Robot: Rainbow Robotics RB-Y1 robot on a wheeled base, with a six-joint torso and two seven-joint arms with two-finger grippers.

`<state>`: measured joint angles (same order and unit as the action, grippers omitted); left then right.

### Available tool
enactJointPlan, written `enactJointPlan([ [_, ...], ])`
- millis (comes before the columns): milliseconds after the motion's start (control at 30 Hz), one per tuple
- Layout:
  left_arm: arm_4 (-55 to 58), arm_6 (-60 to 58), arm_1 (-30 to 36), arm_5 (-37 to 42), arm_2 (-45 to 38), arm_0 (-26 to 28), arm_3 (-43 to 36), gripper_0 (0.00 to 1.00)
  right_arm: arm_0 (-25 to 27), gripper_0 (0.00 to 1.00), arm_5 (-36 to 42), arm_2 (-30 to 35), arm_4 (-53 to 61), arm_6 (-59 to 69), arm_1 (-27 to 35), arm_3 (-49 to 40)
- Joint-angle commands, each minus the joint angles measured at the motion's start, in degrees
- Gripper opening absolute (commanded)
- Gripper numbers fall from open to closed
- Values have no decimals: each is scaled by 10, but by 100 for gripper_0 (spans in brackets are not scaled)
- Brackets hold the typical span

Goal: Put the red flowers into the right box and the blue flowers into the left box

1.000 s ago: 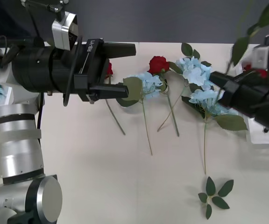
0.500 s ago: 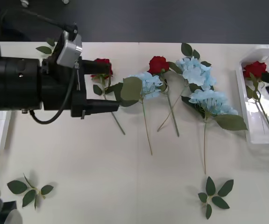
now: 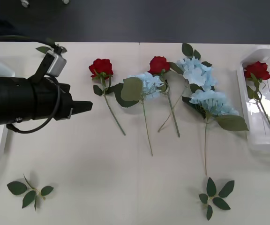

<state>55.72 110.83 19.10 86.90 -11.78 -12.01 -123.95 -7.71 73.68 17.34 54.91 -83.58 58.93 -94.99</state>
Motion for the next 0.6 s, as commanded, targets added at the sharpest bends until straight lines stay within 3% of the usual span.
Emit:
enactJointPlan([
  [33, -64, -116, 9, -5, 34, -20, -18, 100, -26, 0, -26, -35, 6, -41, 37, 57],
  [300, -221, -308, 1, -3, 122, -56, -8, 100, -35, 0, -101, -134, -20, -54, 41, 114],
  [533, -322, -401, -50, -1, 147, -114, 73, 100, -35, 0, -120, -165, -40, -48, 39, 114],
  [600, -339, -410, -57, -1, 147, -126, 93, 100, -34, 8, -120, -166, -44, -48, 39, 114],
])
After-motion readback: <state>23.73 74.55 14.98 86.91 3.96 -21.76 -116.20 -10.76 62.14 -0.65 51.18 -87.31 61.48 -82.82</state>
